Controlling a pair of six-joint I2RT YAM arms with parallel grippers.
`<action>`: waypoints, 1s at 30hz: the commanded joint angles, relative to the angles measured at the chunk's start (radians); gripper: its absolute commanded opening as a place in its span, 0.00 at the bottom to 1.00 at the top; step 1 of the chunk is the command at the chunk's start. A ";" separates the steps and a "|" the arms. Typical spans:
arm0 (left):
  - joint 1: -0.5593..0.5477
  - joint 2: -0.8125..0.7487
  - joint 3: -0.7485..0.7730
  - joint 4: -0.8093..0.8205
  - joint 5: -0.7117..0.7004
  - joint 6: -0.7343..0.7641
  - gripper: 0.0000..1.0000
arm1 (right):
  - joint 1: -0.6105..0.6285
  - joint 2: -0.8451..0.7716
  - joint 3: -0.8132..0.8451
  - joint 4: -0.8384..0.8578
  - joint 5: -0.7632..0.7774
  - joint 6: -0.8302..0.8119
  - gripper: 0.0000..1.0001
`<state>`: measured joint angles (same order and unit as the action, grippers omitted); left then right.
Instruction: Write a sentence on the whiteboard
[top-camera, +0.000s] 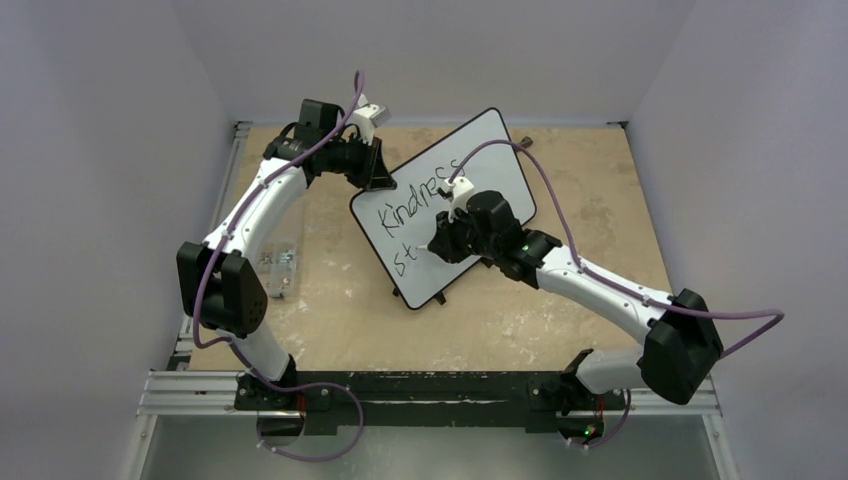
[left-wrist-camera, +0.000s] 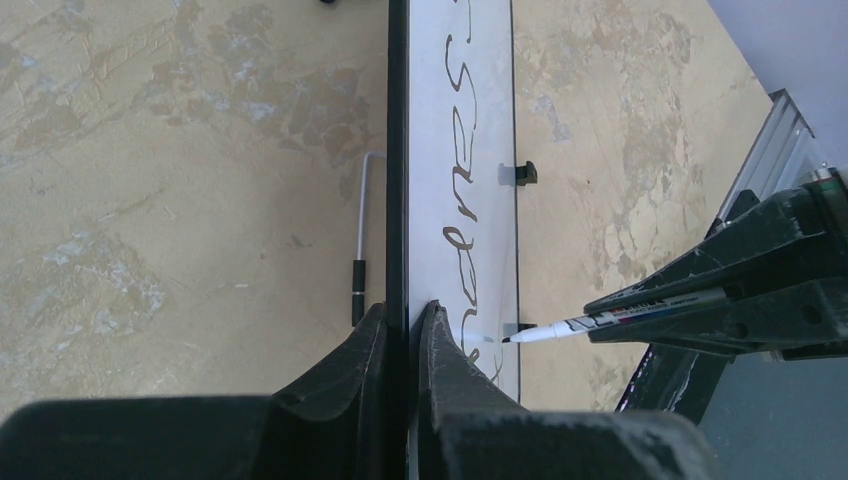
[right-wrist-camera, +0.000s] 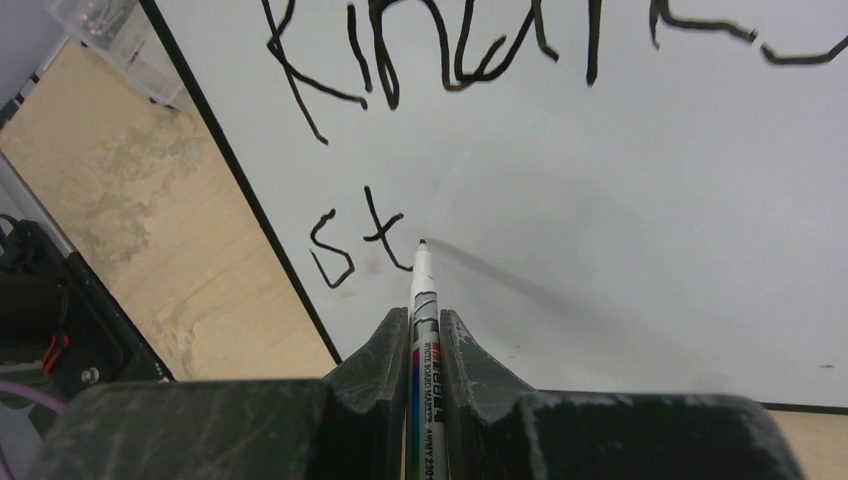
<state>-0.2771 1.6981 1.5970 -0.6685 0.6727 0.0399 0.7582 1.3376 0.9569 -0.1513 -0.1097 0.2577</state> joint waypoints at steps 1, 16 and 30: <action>-0.012 -0.005 -0.013 -0.071 -0.160 0.125 0.00 | -0.002 -0.001 0.083 -0.001 0.036 -0.026 0.00; -0.012 -0.005 -0.013 -0.072 -0.162 0.125 0.00 | -0.016 -0.022 0.065 0.000 0.079 -0.019 0.00; -0.012 -0.004 -0.012 -0.074 -0.163 0.127 0.00 | -0.025 0.038 0.092 0.033 0.004 -0.027 0.00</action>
<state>-0.2771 1.6955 1.5970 -0.6731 0.6716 0.0425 0.7338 1.3628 1.0080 -0.1642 -0.0750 0.2459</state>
